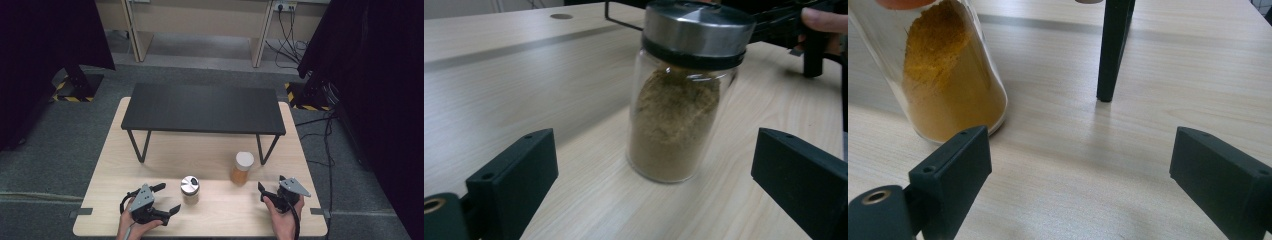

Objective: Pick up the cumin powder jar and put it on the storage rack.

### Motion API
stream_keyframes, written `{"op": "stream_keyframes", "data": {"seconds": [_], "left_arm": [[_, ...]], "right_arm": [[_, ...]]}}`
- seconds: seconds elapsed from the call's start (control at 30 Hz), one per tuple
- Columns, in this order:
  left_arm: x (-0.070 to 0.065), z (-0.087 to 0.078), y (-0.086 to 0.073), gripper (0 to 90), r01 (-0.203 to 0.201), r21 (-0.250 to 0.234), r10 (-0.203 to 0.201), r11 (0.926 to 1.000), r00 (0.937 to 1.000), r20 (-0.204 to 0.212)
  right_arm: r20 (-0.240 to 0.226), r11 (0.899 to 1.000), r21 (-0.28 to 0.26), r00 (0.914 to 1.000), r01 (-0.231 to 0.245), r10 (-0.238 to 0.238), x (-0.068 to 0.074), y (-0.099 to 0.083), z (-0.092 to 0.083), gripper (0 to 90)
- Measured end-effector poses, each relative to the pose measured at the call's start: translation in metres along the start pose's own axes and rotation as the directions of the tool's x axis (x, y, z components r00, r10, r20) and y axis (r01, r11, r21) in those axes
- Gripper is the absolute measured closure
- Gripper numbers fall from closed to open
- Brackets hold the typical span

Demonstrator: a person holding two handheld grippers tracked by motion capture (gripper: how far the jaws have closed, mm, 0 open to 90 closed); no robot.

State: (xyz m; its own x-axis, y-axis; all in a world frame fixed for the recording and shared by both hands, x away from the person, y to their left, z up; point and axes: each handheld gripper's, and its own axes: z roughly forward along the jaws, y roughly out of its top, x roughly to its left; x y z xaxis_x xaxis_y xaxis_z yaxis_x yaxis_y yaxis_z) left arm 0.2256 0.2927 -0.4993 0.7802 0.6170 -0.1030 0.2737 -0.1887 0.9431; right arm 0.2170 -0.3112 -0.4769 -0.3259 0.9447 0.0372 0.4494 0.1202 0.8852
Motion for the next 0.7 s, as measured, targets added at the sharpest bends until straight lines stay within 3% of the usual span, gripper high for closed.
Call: {"op": "stream_keyframes", "data": {"seconds": [0.17, 0.37, 0.53, 0.7], "left_arm": [[0.007, 0.006, 0.0, 4.9, -0.007, -0.023, 0.008, 0.9997, 0.9987, 0.051], [0.017, 0.018, 0.003, 6.4, -0.007, -0.019, 0.01, 0.9998, 0.9914, 0.131], [0.021, 0.026, 0.007, 6.6, -0.018, 0.0, 0.018, 0.9998, 0.9861, 0.165], [0.019, 0.032, 0.012, 6.9, -0.037, 0.018, 0.034, 0.9992, 0.9843, 0.173]], "right_arm": [[-0.001, 1.0, 0.001, 1.0, 0.002, -0.002, 0.0, 0.0, 0.0, 9.8], [0.0, 1.0, 0.0, 1.0, 0.005, -0.005, 0.0, 0.0, 0.0, 9.8], [-0.002, 1.0, -0.001, 1.0, 0.002, -0.002, 0.0, 0.0, 0.0, 9.8], [-0.004, 1.0, -0.003, 1.0, -0.004, 0.004, -0.001, -0.001, 0.0, 9.8]]}}
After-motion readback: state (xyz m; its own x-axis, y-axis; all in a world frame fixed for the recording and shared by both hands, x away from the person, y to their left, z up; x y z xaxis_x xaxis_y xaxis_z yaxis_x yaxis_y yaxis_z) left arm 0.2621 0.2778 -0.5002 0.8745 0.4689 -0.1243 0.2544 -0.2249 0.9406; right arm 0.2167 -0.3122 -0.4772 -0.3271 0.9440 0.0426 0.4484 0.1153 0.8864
